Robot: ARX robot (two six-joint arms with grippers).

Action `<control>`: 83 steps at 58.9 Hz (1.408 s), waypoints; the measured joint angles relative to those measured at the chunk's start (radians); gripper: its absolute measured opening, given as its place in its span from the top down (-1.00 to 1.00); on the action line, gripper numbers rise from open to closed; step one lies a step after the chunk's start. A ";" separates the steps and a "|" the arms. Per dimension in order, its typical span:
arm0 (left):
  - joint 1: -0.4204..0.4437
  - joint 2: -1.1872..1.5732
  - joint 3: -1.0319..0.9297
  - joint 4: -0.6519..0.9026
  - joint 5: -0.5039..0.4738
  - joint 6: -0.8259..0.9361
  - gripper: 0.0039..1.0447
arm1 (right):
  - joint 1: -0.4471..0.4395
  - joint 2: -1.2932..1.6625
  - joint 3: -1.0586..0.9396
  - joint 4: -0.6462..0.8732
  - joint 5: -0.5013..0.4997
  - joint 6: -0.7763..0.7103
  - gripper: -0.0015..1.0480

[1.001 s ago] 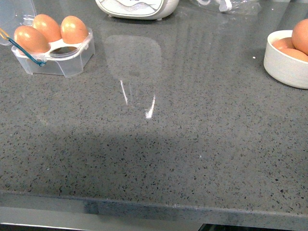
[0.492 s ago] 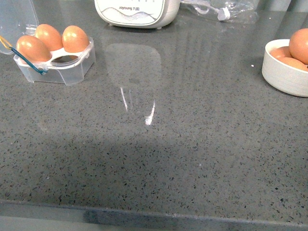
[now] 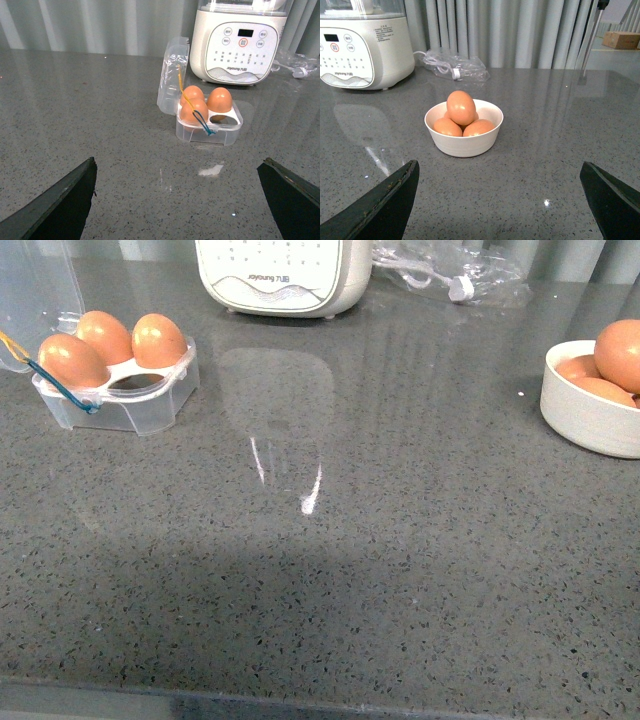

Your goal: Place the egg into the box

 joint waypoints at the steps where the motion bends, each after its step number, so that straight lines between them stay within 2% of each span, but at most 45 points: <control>1: 0.000 0.000 0.000 0.000 0.000 0.000 -0.87 | 0.000 0.011 0.004 -0.002 -0.001 -0.030 -0.86; 5: 0.000 0.000 0.000 0.000 0.000 0.000 -0.87 | -0.006 0.045 0.015 0.022 -0.016 -0.079 -0.86; 20: 0.000 0.000 0.000 0.000 0.000 0.000 -0.87 | -0.079 0.360 0.119 0.350 -0.048 -0.129 -0.86; 27: 0.000 0.000 0.000 0.000 0.000 0.000 -0.87 | -0.069 0.596 0.220 0.482 -0.027 -0.114 -0.86; 32: 0.000 0.000 0.000 0.000 0.000 0.000 -0.87 | -0.054 0.748 0.310 0.489 -0.027 -0.091 -0.86; 44: 0.000 0.000 0.000 0.000 0.000 0.000 -0.87 | -0.027 1.124 0.651 0.291 -0.031 -0.016 -0.86; 63: 0.000 0.000 0.000 0.000 0.000 0.000 -0.87 | -0.027 1.448 1.099 -0.081 -0.059 -0.014 -0.86; 70: 0.000 0.000 0.000 0.000 0.000 0.000 -0.87 | -0.027 1.519 1.196 -0.205 -0.098 -0.036 -0.86; 83: 0.000 0.000 0.000 0.000 0.000 0.000 -0.87 | -0.023 1.594 1.240 -0.306 -0.153 -0.084 -0.86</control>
